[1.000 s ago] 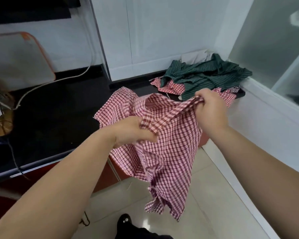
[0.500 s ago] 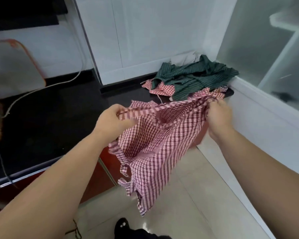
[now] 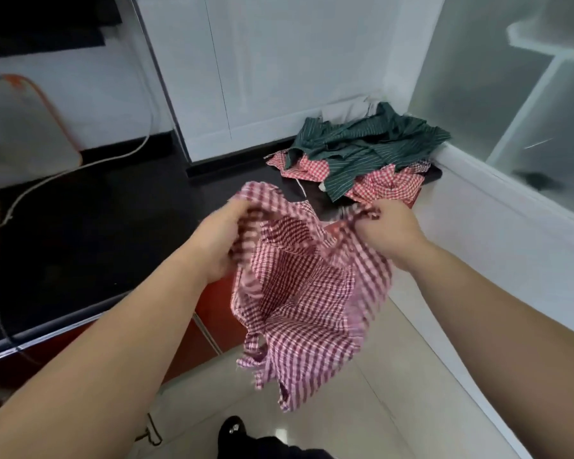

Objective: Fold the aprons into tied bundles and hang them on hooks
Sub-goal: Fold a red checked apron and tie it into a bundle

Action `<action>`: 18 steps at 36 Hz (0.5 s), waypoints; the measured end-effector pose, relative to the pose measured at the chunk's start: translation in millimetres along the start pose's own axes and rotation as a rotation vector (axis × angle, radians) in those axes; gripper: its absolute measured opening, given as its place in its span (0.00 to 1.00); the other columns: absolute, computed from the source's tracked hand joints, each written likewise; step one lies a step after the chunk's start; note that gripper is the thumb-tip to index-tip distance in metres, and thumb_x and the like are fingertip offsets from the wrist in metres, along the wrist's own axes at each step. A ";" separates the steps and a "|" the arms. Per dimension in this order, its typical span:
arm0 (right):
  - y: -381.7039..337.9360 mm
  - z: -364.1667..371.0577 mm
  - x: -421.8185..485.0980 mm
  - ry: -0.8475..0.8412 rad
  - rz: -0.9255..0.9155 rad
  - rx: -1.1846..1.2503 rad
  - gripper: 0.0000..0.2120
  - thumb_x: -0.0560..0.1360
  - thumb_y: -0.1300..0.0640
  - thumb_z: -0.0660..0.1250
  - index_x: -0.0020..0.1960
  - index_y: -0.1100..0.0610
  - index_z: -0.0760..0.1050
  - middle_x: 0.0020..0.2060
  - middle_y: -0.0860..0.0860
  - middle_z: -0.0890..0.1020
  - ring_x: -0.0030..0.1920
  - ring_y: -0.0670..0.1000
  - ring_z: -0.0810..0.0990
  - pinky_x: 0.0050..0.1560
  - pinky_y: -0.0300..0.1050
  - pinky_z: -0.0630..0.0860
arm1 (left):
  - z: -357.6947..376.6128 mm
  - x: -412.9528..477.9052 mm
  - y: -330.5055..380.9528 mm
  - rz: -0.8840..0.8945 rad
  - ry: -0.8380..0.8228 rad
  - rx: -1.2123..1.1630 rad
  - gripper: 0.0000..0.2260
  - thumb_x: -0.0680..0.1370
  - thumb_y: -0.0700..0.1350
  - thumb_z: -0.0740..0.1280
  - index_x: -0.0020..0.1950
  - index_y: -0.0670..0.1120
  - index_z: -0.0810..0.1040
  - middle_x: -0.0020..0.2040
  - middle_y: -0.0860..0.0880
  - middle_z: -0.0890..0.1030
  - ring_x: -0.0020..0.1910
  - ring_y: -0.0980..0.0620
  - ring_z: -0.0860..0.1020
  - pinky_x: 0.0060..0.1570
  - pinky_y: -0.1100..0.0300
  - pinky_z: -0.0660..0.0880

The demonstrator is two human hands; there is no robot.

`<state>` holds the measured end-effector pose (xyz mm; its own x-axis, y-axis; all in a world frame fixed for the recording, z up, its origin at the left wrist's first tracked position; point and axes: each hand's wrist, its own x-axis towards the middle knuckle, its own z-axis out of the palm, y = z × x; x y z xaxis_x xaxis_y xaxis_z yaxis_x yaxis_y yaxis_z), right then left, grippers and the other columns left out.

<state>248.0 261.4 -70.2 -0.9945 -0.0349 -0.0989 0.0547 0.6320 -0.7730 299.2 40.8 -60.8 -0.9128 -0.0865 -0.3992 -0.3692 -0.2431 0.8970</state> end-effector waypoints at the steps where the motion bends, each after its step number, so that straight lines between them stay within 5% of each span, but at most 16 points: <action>1: -3.9 0.1 -0.6 -0.009 0.045 0.181 0.12 0.77 0.61 0.61 0.35 0.62 0.71 0.28 0.55 0.74 0.31 0.53 0.71 0.33 0.43 0.66 | 4.6 -2.4 -3.0 -0.008 -0.074 0.115 0.10 0.78 0.50 0.65 0.42 0.46 0.81 0.30 0.50 0.75 0.27 0.55 0.70 0.27 0.62 0.64; 2: -8.6 1.5 -0.6 -0.059 0.107 0.386 0.13 0.79 0.61 0.59 0.36 0.60 0.70 0.27 0.54 0.74 0.31 0.53 0.73 0.33 0.43 0.70 | 7.9 -4.5 -6.4 -0.012 -0.158 0.229 0.12 0.75 0.51 0.69 0.54 0.45 0.80 0.39 0.47 0.81 0.35 0.52 0.76 0.35 0.60 0.71; 4: -19.7 3.6 -3.6 -0.200 0.165 0.670 0.10 0.81 0.62 0.57 0.43 0.61 0.71 0.31 0.54 0.81 0.36 0.53 0.80 0.40 0.49 0.79 | 9.1 -3.2 -16.7 -0.029 -0.306 0.442 0.39 0.66 0.55 0.76 0.74 0.55 0.64 0.63 0.47 0.77 0.56 0.50 0.78 0.57 0.55 0.74; 5: -24.6 5.6 -5.5 -0.250 0.161 0.736 0.07 0.81 0.62 0.57 0.47 0.62 0.72 0.37 0.56 0.83 0.41 0.55 0.82 0.45 0.53 0.81 | 12.4 -3.9 -22.8 -0.021 -0.365 0.548 0.47 0.63 0.58 0.78 0.76 0.60 0.56 0.68 0.51 0.72 0.62 0.52 0.75 0.65 0.53 0.70; 7: -32.2 9.0 -13.2 -0.333 0.162 0.874 0.06 0.81 0.62 0.57 0.53 0.61 0.72 0.43 0.59 0.84 0.46 0.58 0.84 0.48 0.54 0.81 | 21.9 -5.8 -35.8 0.046 -0.390 0.754 0.43 0.63 0.58 0.79 0.73 0.60 0.61 0.67 0.57 0.74 0.62 0.56 0.75 0.68 0.52 0.68; 9: -35.0 11.4 -17.6 -0.400 0.155 0.978 0.07 0.81 0.61 0.57 0.57 0.59 0.70 0.46 0.59 0.84 0.48 0.59 0.83 0.49 0.52 0.81 | 28.4 -2.2 -42.4 0.157 -0.245 0.773 0.20 0.71 0.50 0.75 0.62 0.55 0.74 0.57 0.56 0.81 0.56 0.55 0.79 0.64 0.52 0.73; 11: -29.0 11.2 -16.7 -0.429 0.053 0.939 0.12 0.80 0.62 0.60 0.63 0.57 0.69 0.53 0.58 0.82 0.53 0.57 0.82 0.56 0.53 0.79 | 31.6 0.2 -41.4 0.207 -0.066 0.555 0.05 0.77 0.44 0.69 0.52 0.51 0.81 0.51 0.51 0.84 0.52 0.50 0.81 0.59 0.50 0.76; 14: -4.3 7.3 -16.5 -0.396 -0.105 0.541 0.31 0.72 0.60 0.71 0.70 0.51 0.63 0.64 0.47 0.73 0.61 0.49 0.76 0.65 0.49 0.70 | 33.4 -2.2 -26.2 0.196 0.007 0.206 0.06 0.80 0.42 0.64 0.48 0.50 0.80 0.44 0.52 0.85 0.42 0.53 0.82 0.40 0.61 0.77; 16: 14.9 8.0 -18.9 -0.475 -0.042 0.341 0.53 0.63 0.50 0.77 0.77 0.46 0.46 0.65 0.42 0.65 0.64 0.44 0.67 0.67 0.44 0.63 | 31.1 -4.7 -16.3 0.188 -0.021 0.147 0.06 0.81 0.43 0.63 0.47 0.50 0.78 0.37 0.54 0.82 0.29 0.58 0.76 0.25 0.66 0.66; 18: 33.0 15.6 -23.0 -0.623 0.042 0.218 0.62 0.60 0.49 0.78 0.76 0.45 0.35 0.67 0.43 0.64 0.64 0.45 0.66 0.68 0.43 0.62 | 30.0 -7.2 -8.2 0.175 -0.068 0.066 0.06 0.81 0.44 0.63 0.44 0.49 0.74 0.31 0.54 0.73 0.24 0.59 0.66 0.20 0.68 0.59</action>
<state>274.1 271.0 -103.2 -0.7571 -0.4964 -0.4247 0.1740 0.4735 -0.8635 303.5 72.4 -59.6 -0.9729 -0.0561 -0.2243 -0.2124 -0.1662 0.9630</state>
